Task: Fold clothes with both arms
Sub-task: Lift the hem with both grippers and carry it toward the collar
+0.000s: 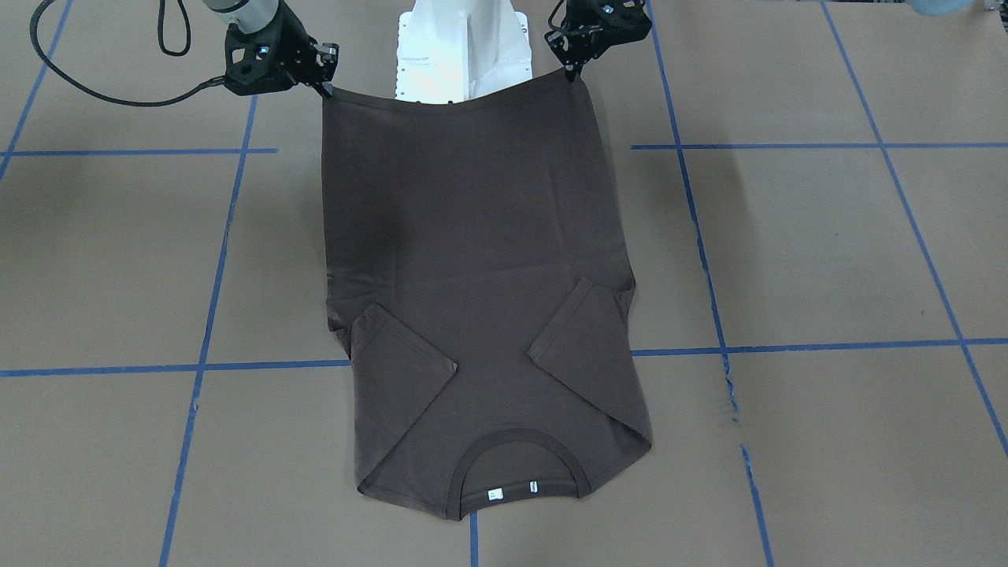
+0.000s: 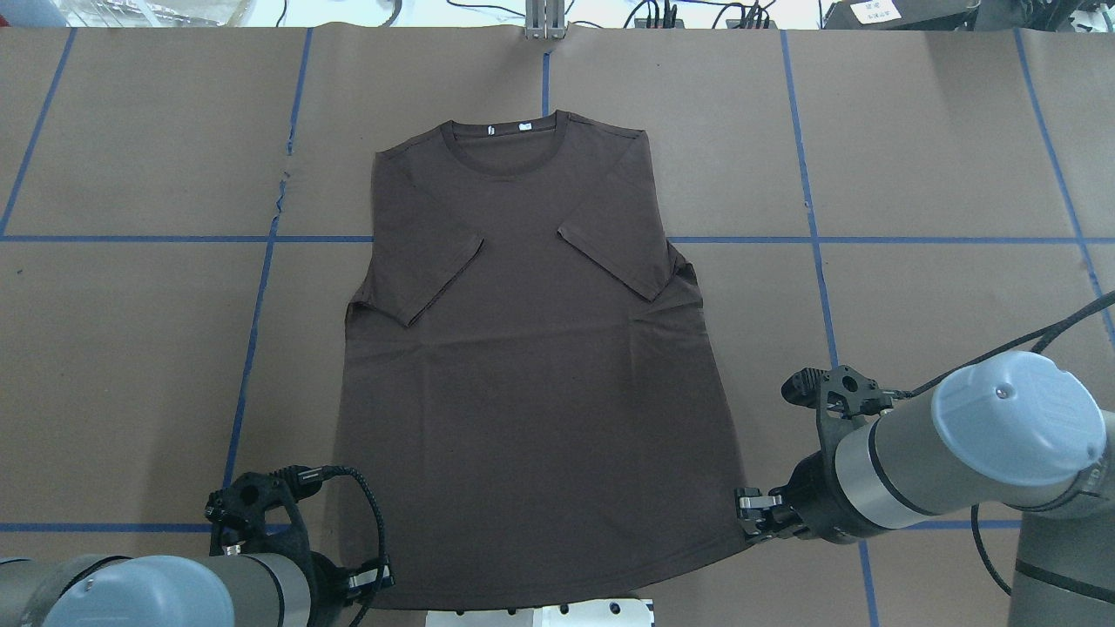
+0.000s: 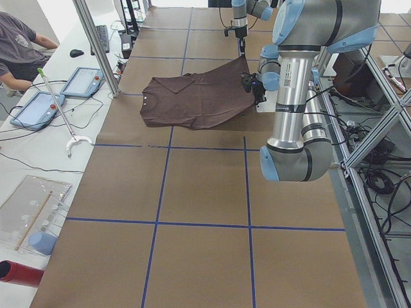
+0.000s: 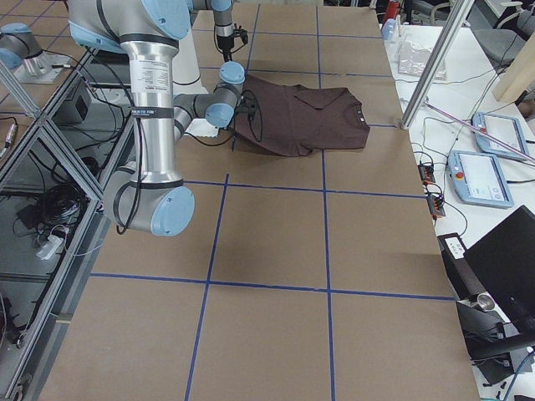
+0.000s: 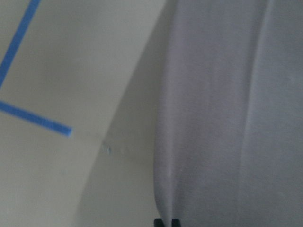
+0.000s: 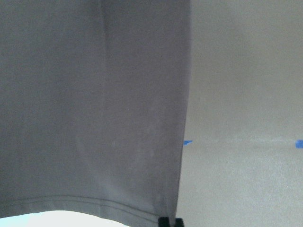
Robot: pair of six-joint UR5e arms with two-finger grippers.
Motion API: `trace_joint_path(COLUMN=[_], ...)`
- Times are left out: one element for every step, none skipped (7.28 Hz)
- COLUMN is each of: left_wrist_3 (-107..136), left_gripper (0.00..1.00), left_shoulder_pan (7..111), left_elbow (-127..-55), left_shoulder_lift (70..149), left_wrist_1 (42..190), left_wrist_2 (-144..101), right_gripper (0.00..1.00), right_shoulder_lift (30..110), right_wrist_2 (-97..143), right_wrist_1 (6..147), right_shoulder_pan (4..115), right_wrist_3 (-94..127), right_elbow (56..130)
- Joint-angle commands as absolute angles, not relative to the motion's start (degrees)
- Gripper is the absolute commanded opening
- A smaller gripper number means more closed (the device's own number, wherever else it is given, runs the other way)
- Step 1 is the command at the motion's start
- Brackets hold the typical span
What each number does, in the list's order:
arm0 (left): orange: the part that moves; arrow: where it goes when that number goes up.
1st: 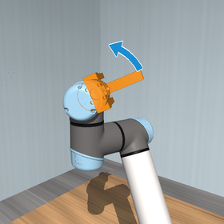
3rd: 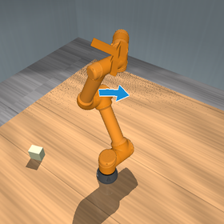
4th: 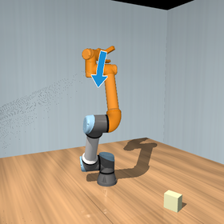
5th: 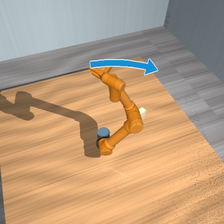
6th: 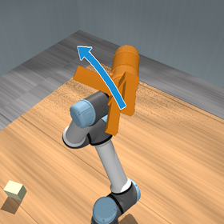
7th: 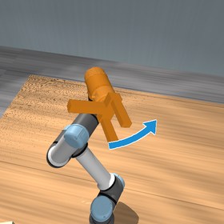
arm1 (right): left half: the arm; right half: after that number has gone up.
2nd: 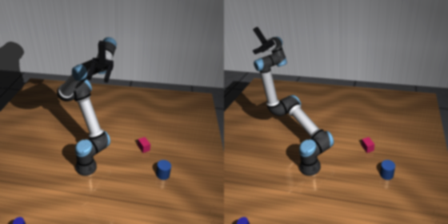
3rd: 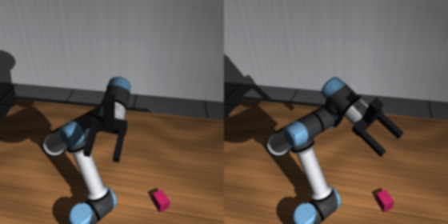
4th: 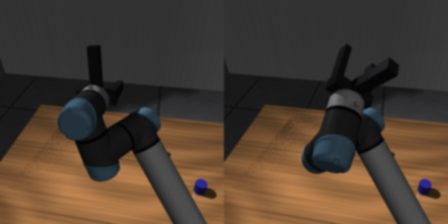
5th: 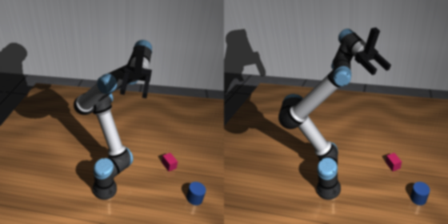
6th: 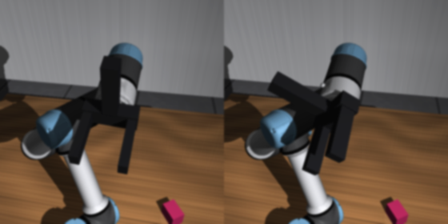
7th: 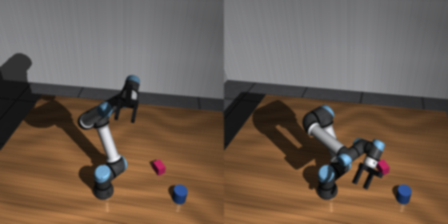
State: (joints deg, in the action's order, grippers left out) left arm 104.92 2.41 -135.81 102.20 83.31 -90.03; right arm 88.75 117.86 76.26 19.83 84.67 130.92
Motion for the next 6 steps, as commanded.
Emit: trace_joint_path(left_wrist_3=[100.47, 99.15, 98.88, 94.44, 89.96, 85.13], left_gripper=[0.00, 0.00, 0.00, 0.00, 0.00, 0.00], left_shoulder_pan=[2.37, 3.42, 6.39, 11.64, 17.43, 23.23], left_elbow=[-139.92, -140.01, -139.14, -138.87, -137.13, -134.15], left_shoulder_lift=[102.22, 102.39, 103.44, 103.80, 104.32, 105.28], left_wrist_1=[80.68, 80.68, 80.68, 80.68, 80.68, 80.77], left_wrist_2=[-90.26, -90.35, -90.44, -90.44, -90.53, -91.31], right_gripper=[0.00, 0.00, 0.00, 0.00, 0.00, 0.00], right_shoulder_lift=[90.35, 88.52, 83.72, 81.50, 79.73, 77.54], right_wrist_2=[118.47, 118.22, 118.39, 118.56, 118.74, 120.22], right_wrist_1=[76.20, 76.20, 76.20, 75.94, 75.85, 75.85], right_shoulder_pan=[19.77, 21.78, 26.58, 31.59, 36.69, 41.26], right_wrist_3=[84.64, 84.46, 81.94, 77.30, 74.38, 73.49], right_elbow=[134.46, 132.91, 128.98, 124.85, 121.76, 118.34])
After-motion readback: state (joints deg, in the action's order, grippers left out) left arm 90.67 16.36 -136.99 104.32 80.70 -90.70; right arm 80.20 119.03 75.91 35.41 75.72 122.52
